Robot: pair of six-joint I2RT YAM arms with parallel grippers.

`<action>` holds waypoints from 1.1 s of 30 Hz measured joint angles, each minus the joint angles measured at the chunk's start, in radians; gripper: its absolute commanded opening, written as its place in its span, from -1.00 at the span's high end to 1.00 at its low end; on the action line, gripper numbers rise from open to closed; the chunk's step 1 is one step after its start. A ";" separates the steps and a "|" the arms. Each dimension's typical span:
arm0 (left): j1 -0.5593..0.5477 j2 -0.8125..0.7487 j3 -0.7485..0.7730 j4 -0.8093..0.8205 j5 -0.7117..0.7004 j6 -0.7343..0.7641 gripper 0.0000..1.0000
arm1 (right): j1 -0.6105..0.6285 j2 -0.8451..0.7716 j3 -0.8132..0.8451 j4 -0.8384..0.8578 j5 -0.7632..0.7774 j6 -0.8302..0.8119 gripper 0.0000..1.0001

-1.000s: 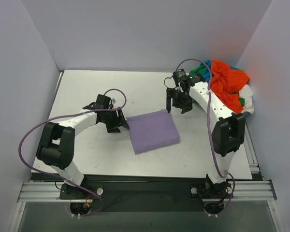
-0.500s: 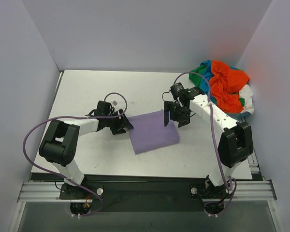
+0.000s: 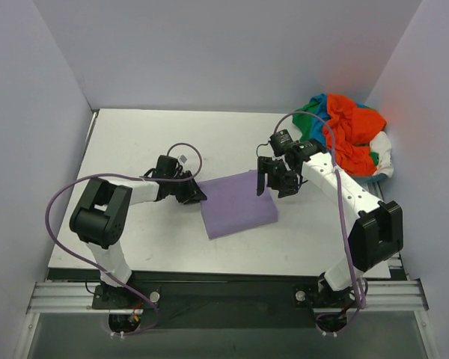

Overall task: Fold and stack the t-shirts
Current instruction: Put the neatly folded tshirt into the corner of the board with the left arm

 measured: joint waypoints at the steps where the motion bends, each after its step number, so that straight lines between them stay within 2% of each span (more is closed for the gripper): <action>1: 0.000 0.005 0.009 -0.012 -0.005 0.002 0.51 | 0.000 0.000 0.000 0.001 -0.001 0.000 -0.34; 3: -0.003 0.017 0.027 -0.043 -0.023 0.011 0.70 | 0.000 0.000 0.000 0.000 -0.003 -0.001 -0.34; 4: -0.004 0.021 0.041 -0.065 -0.029 0.016 0.90 | 0.000 0.000 0.000 0.000 -0.006 -0.001 -0.34; 5: -0.005 0.024 0.058 -0.089 -0.038 0.021 0.99 | -0.002 0.000 0.000 0.001 -0.007 -0.002 -0.34; 19: 0.023 0.109 0.364 -0.414 -0.241 0.182 1.00 | -0.050 -0.051 -0.002 0.000 -0.016 -0.038 -0.34; 28: 0.174 0.217 0.566 -0.544 -0.320 0.303 1.00 | -0.054 -0.041 0.012 -0.010 -0.006 -0.050 -0.34; 33: 0.278 0.311 0.731 -0.622 -0.345 0.361 1.00 | -0.057 0.071 0.135 -0.029 0.003 -0.036 -0.33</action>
